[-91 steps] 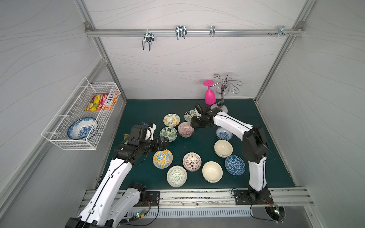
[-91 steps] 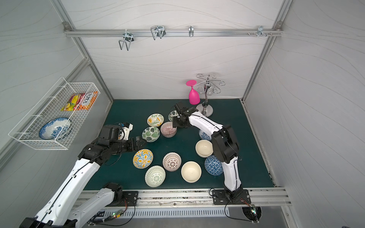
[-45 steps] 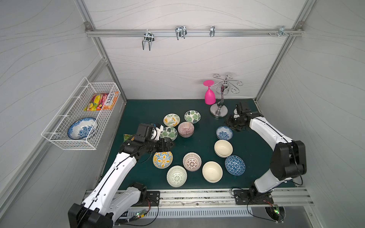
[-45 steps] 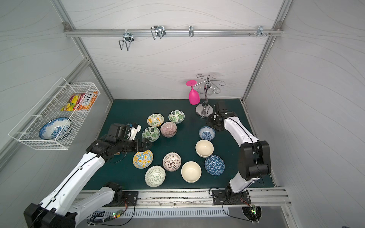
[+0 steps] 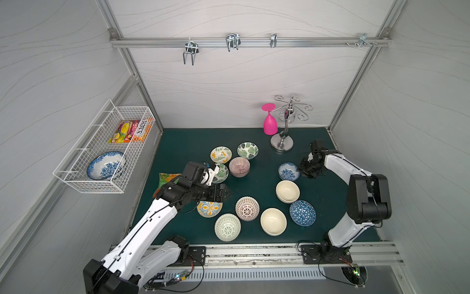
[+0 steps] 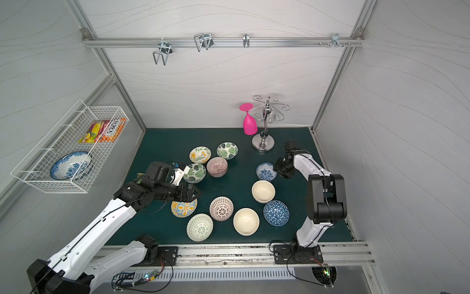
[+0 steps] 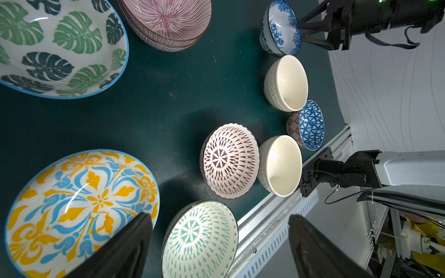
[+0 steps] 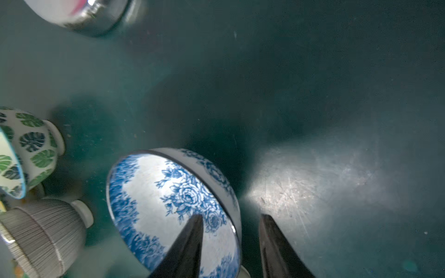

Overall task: Stack the bowls
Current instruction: Pick up the bowl from the center of the board.

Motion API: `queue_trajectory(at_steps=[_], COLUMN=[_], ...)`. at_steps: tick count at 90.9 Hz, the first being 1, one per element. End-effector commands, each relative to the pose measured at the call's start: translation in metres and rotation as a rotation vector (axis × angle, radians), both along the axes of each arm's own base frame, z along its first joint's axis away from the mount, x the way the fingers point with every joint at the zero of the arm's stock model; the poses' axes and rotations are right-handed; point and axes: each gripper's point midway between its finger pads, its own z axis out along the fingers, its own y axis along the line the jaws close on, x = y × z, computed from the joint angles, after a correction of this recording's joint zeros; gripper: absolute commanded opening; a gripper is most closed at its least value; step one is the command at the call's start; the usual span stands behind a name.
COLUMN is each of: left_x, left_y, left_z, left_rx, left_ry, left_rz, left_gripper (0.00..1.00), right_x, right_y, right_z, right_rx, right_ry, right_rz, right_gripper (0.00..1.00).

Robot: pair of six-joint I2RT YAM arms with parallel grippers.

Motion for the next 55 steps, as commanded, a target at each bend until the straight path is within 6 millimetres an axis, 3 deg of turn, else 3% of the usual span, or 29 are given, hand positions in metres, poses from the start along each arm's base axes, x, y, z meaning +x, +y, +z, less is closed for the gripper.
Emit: queue_trajectory(at_steps=[1, 36, 45, 55], left_x=[0.003, 0.006, 0.005, 0.006], left_y=[0.003, 0.012, 0.014, 0.014], left_z=[0.014, 0.017, 0.02, 0.021], left_rx=[-0.006, 0.021, 0.02, 0.02], left_ry=[-0.072, -0.115, -0.134, -0.138], left_rz=[0.016, 0.057, 0.064, 0.066], left_gripper=[0.94, 1.0, 1.0, 1.0], right_x=[0.0, 0.001, 0.003, 0.009], right_y=[0.0, 0.017, 0.021, 0.034], right_z=[-0.009, -0.018, -0.012, 0.002], right_rx=[0.003, -0.025, -0.02, -0.018], right_ry=[0.016, 0.031, 0.017, -0.015], right_rz=[0.001, 0.041, 0.046, 0.068], right_gripper=[0.37, 0.08, 0.0, 0.0])
